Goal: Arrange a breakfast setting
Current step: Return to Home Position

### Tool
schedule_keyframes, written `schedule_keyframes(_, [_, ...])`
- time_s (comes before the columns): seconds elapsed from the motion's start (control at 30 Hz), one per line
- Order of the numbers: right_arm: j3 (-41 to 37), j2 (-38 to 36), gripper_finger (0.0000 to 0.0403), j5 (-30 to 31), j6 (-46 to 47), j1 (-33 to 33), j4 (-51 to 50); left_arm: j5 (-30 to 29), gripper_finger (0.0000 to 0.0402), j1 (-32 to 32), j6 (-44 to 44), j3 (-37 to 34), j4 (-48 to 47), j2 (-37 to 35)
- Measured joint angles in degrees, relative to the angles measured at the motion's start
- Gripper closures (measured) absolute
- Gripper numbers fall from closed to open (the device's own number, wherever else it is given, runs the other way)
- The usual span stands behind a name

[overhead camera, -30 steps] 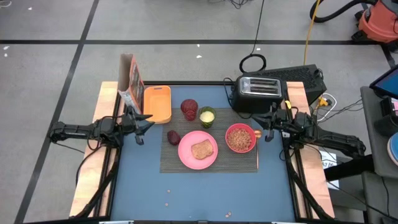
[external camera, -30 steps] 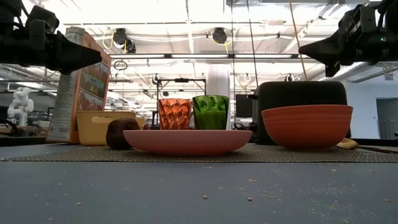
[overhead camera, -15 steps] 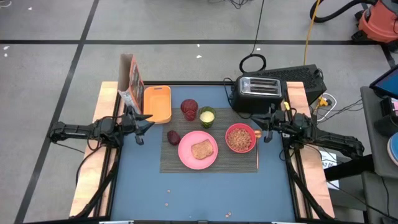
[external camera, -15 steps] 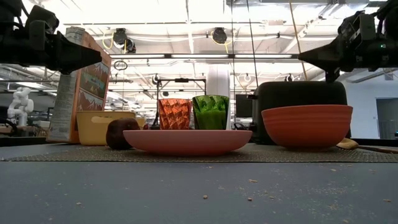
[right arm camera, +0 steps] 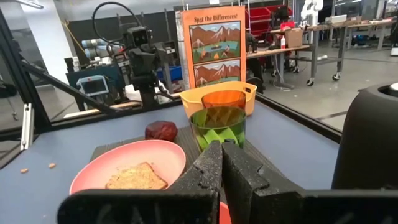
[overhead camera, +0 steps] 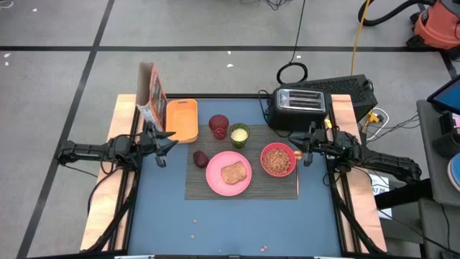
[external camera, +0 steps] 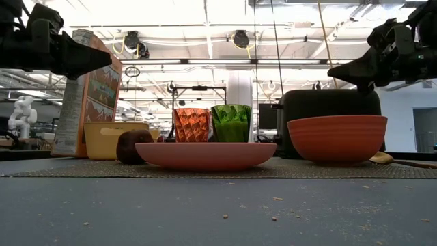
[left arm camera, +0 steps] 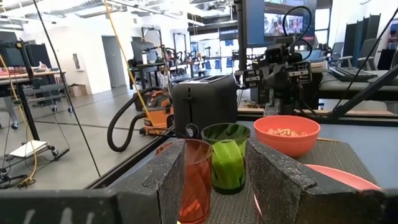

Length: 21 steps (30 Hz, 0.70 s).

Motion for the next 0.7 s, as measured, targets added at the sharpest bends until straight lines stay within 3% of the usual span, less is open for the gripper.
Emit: schedule_keyframes(0.7, [0.0, 0.0, 0.04, 0.0, 0.6, 0.0, 6.2, 0.0, 0.0229, 0.0, 0.0, 0.0, 0.2, 0.0])
